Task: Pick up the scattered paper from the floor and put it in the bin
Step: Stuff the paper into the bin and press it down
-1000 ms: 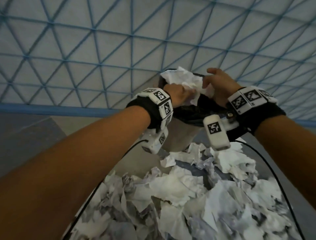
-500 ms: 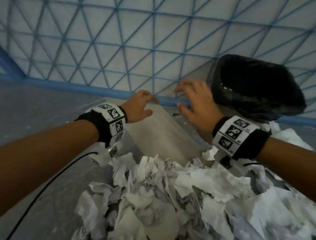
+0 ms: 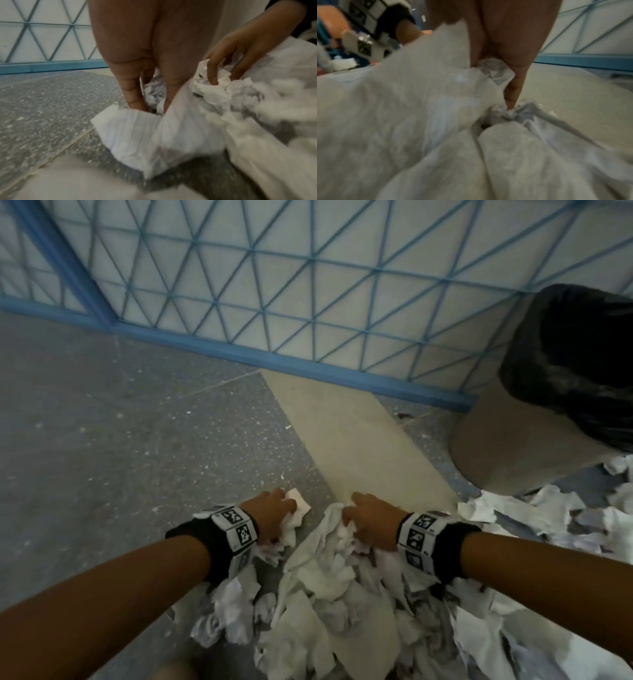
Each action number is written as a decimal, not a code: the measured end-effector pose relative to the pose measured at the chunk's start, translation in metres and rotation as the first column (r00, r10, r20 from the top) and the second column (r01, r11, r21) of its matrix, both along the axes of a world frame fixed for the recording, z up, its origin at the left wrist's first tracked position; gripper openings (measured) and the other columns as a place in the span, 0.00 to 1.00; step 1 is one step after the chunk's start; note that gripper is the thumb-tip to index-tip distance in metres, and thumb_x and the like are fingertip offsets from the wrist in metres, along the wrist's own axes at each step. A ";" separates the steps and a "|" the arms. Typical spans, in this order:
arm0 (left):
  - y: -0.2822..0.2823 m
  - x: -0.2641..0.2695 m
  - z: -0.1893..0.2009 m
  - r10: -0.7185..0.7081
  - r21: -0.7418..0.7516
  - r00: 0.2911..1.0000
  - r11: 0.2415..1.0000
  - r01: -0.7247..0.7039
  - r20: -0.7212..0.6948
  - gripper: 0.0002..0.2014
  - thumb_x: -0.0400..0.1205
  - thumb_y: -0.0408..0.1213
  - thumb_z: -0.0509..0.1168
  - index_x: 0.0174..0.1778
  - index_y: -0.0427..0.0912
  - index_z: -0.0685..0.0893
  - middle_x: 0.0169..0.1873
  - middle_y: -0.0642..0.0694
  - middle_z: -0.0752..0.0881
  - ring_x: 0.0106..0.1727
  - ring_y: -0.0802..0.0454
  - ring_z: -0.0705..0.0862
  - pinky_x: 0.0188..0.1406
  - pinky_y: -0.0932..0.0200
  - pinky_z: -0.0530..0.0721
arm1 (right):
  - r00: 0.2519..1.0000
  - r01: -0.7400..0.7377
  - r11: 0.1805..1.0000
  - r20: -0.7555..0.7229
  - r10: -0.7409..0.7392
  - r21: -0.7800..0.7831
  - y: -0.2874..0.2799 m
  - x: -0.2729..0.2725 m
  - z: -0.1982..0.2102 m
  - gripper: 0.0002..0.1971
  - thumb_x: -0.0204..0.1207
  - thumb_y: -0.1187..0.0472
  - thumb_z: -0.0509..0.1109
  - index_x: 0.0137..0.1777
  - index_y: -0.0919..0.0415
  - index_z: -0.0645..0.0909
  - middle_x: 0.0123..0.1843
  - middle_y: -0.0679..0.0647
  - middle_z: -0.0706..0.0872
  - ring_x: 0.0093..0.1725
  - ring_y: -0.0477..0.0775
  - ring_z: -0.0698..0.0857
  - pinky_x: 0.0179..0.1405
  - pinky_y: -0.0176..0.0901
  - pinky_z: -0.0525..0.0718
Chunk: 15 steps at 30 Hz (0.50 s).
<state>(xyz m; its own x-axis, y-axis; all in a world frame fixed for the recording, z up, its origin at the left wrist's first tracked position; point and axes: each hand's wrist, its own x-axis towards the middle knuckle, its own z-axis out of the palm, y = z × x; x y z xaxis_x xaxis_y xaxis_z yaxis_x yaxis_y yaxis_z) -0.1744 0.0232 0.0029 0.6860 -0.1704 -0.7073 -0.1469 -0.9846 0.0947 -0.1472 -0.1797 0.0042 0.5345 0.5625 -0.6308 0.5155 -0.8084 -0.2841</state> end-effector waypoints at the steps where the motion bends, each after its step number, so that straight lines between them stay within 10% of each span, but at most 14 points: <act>1: 0.000 0.004 0.002 0.038 -0.050 0.999 0.998 -0.036 0.035 0.24 0.79 0.38 0.66 0.71 0.41 0.71 0.73 0.36 0.70 0.72 0.39 0.73 0.69 0.52 0.72 | 0.998 0.065 0.997 0.020 -0.066 0.045 -0.003 0.004 0.004 0.18 0.79 0.63 0.62 0.69 0.64 0.71 0.69 0.68 0.69 0.68 0.65 0.72 0.62 0.48 0.71; 8: -0.015 0.031 0.018 0.270 -0.312 0.950 0.926 -0.212 0.158 0.19 0.77 0.37 0.68 0.62 0.33 0.78 0.64 0.35 0.81 0.64 0.40 0.80 0.62 0.53 0.76 | 0.906 0.394 0.878 0.046 -0.420 0.271 -0.022 0.019 0.023 0.16 0.76 0.63 0.67 0.63 0.63 0.76 0.64 0.66 0.74 0.64 0.64 0.77 0.58 0.45 0.74; 15: -0.061 0.021 -0.001 0.215 -0.553 0.976 0.817 -0.162 0.032 0.53 0.62 0.45 0.79 0.80 0.48 0.55 0.76 0.36 0.64 0.77 0.39 0.66 0.76 0.46 0.70 | 0.961 0.269 0.913 -0.028 -0.274 0.308 -0.027 0.004 0.021 0.22 0.74 0.71 0.65 0.68 0.64 0.73 0.67 0.68 0.74 0.67 0.64 0.75 0.65 0.48 0.72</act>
